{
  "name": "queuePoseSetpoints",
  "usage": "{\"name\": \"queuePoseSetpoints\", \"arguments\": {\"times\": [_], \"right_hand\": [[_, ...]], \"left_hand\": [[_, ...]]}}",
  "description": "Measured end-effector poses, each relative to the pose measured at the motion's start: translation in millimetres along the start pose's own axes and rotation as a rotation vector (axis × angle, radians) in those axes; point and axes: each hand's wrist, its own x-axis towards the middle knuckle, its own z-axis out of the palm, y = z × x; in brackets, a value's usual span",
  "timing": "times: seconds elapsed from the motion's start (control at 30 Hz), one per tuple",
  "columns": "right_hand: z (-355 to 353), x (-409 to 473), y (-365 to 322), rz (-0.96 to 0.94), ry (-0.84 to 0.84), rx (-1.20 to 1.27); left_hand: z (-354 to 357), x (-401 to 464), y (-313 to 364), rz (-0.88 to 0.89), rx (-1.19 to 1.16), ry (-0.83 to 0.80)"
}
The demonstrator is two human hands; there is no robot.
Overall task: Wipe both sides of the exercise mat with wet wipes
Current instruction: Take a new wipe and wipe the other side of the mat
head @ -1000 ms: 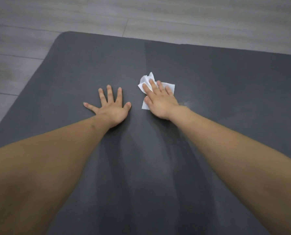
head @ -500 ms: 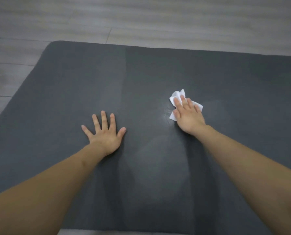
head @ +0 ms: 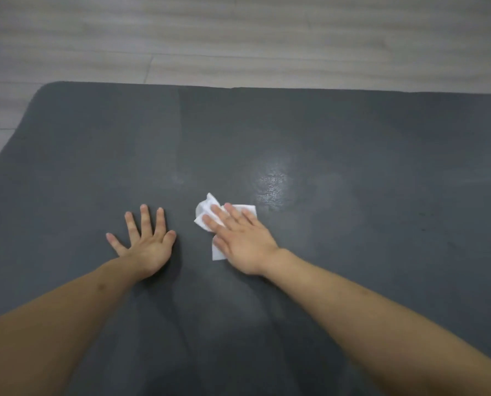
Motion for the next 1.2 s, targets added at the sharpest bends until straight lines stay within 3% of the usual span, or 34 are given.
{"name": "queuePoseSetpoints", "arguments": {"times": [0.2,0.3,0.4,0.53,0.63,0.73,0.87,0.97,1.03,1.1,1.2], "right_hand": [[-65.3,-2.2,200.2,0.654,0.172,0.011],[-62.5,-5.2,205.6,0.757,0.180,0.062],[-36.3,-2.8,129.2,0.642,0.156,0.047],[20.4,-30.3,-24.3,0.081,0.046,-0.038],[28.2,-44.0,-43.3,-0.119,-0.060,-0.003],[0.5,-30.5,31.1,-0.040,0.048,-0.158],[-48.0,-41.9,189.5,0.572,0.187,-0.043],[-47.1,-51.0,222.3,0.759,0.177,0.041],[-38.2,-42.3,191.1,0.783,0.181,0.066],[-26.0,-34.7,137.4,0.685,0.174,0.056],[13.5,-41.7,10.7,0.252,0.200,-0.059]], "left_hand": [[-0.1,5.4,1.4,0.009,0.027,-0.028],[-0.8,6.2,1.8,0.001,0.034,-0.028],[-3.4,5.1,3.2,-0.008,0.025,-0.046],[-6.7,2.7,2.7,-0.004,0.020,-0.049],[-5.2,1.0,1.4,0.002,0.007,-0.035],[-4.1,1.4,1.5,0.002,0.002,-0.029],[-3.4,2.3,4.0,-0.018,0.016,-0.032],[-3.8,4.4,5.7,-0.023,0.024,-0.024],[-4.0,4.1,5.2,-0.030,0.021,-0.031],[-4.3,4.5,6.0,-0.029,0.023,-0.036],[-6.7,2.6,5.8,-0.032,0.021,-0.048]]}}
